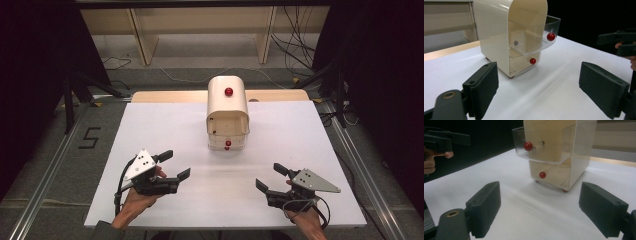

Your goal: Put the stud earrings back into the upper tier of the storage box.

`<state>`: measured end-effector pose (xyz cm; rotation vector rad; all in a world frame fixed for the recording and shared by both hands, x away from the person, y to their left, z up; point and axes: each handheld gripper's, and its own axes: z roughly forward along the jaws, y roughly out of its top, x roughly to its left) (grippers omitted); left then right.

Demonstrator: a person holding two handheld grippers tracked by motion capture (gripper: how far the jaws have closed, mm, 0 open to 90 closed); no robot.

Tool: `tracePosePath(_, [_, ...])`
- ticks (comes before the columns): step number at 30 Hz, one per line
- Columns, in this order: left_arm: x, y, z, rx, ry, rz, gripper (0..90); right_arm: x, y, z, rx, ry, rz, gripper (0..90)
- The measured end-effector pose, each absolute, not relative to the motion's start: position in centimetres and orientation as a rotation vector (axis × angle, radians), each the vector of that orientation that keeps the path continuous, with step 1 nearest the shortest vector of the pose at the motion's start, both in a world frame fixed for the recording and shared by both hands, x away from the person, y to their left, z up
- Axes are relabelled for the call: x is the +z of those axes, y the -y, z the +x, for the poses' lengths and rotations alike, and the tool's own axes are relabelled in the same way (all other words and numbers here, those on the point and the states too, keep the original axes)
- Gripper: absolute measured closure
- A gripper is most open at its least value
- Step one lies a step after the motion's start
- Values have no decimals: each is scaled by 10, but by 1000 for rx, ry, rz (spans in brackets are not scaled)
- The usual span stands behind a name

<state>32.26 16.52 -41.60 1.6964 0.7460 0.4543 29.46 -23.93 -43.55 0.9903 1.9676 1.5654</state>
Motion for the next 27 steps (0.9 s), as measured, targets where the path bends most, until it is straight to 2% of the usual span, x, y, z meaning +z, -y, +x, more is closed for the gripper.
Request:
tracePosePath(8, [-428, -172, 316, 480, -748, 1739, 155, -436, 240, 295, 1559, -1973, 997, 183])
tracePosePath(27, [-432, -180, 315, 488, -771, 1717, 155, -437, 241, 296, 1551, -1975, 996, 183])
